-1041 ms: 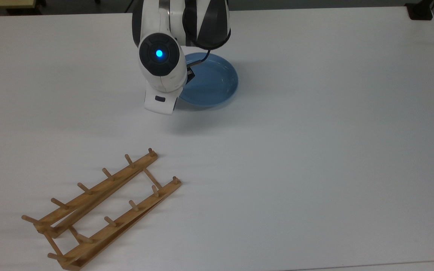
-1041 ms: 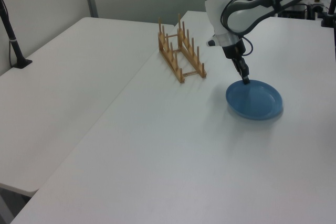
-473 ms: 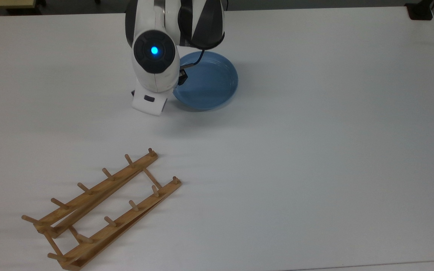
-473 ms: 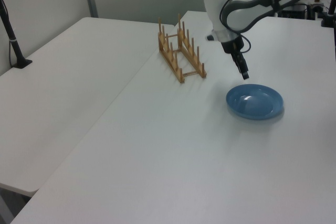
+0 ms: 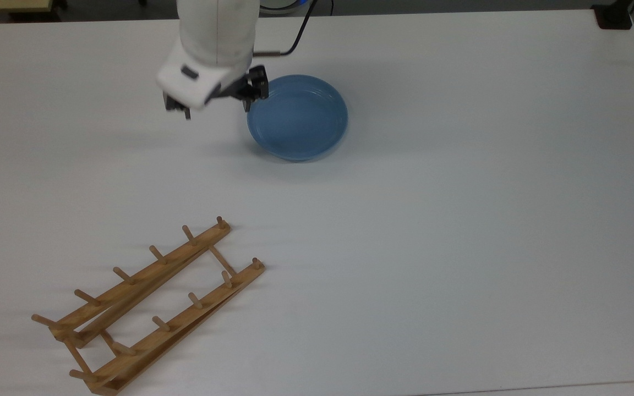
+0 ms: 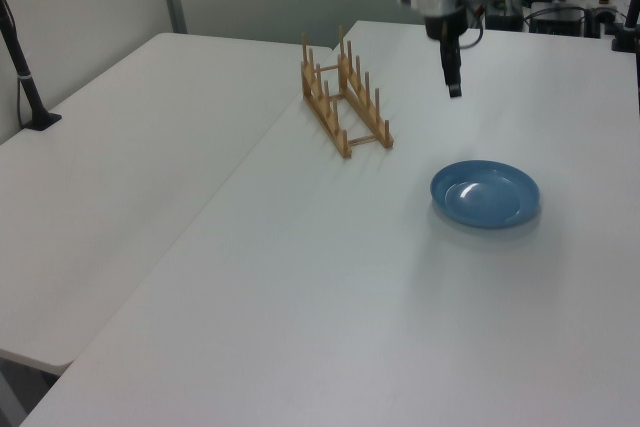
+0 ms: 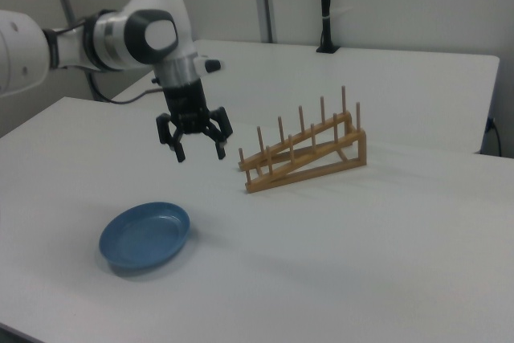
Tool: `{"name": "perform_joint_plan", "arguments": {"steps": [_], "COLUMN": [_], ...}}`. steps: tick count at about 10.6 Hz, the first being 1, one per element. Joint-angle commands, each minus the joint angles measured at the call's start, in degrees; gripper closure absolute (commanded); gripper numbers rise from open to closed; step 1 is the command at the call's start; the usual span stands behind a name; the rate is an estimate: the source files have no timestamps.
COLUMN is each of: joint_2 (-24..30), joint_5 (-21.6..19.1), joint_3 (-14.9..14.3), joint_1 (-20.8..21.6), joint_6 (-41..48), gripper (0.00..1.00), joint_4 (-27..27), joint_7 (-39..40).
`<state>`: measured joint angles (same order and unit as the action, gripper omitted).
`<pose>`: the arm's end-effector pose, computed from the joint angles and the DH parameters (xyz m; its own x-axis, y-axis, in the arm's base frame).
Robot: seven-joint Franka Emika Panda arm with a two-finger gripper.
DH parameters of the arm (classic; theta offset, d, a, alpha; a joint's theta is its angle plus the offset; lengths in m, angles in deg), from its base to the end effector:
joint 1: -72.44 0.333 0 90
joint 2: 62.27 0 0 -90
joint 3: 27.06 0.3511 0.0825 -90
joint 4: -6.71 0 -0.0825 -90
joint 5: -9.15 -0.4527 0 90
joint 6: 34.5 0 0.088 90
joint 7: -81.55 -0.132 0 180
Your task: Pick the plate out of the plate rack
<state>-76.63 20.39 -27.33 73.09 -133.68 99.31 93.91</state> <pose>0.6942 -0.0178 0.4590 0.9531 0.2466 -0.1753 0.2739 -0.9494 0.1536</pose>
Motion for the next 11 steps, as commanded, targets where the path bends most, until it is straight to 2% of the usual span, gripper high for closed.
{"name": "perform_joint_plan", "arguments": {"steps": [1, 3, 4, 7, 9, 11], "joint_2": [6.9, 9.3, 10.4, 12.0, 12.5, 12.5], "joint_5": [0.1, -1.3, -4.6, -6.8, -10.0, -10.1], "joint_3": [0.2, 0.4, 0.4, 0.1, 0.1, 0.0], "joint_1": [1.7, 2.0, 1.9, 0.6, 0.0, 0.0], "joint_6": [1.7, 1.4, 1.4, 1.5, 2.0, 3.6], "gripper": [0.0, 0.0, 0.0, 0.0, 0.0, 0.0], "joint_4": [1.6, 1.7, 2.1, 2.0, 2.0, 1.9], "joint_7": [-16.4, -23.6, -24.3, -23.7, -23.7, -23.3]}}
